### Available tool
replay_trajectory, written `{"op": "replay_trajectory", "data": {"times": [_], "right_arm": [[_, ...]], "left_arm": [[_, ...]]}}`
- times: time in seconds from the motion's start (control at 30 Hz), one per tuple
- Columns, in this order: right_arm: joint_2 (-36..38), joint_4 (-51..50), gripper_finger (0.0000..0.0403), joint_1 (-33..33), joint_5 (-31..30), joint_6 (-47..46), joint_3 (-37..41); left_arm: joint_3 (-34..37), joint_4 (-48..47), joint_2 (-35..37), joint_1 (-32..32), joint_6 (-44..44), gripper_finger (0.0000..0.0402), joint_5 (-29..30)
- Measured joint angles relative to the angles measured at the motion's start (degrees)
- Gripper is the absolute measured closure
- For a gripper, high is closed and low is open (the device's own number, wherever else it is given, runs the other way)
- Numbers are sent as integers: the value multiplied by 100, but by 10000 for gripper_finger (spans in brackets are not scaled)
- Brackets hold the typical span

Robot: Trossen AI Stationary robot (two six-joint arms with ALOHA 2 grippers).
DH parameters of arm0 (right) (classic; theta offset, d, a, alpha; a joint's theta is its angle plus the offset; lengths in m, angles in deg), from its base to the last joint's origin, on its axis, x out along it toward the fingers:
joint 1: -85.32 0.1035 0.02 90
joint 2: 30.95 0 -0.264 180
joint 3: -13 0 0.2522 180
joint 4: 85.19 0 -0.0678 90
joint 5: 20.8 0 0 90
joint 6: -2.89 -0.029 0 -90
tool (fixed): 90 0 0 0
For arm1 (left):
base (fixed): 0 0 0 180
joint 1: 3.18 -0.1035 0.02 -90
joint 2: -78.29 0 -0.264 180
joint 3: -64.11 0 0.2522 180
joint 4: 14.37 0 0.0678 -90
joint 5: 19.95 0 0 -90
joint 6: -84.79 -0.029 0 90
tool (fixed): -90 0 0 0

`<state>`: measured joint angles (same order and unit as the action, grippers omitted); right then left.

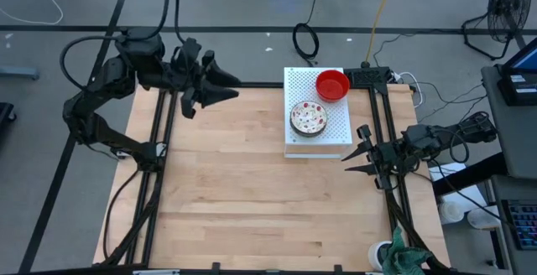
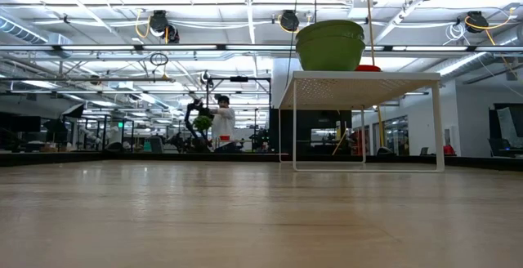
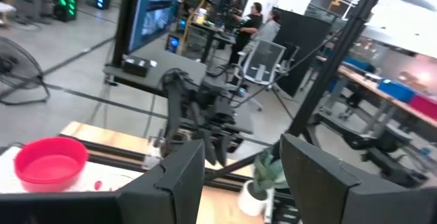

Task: Pick & Place Mini bowls
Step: Return to Home Position

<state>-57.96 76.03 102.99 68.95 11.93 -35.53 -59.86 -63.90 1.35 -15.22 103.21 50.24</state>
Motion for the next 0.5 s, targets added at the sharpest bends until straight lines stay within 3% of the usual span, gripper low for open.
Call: {"op": "replay_trajectory", "data": {"times": [0.5], "right_arm": [[0,-27,298,0,2,-29,0]], "left_arm": [[2,-482,54,78,-899,208,236]]}}
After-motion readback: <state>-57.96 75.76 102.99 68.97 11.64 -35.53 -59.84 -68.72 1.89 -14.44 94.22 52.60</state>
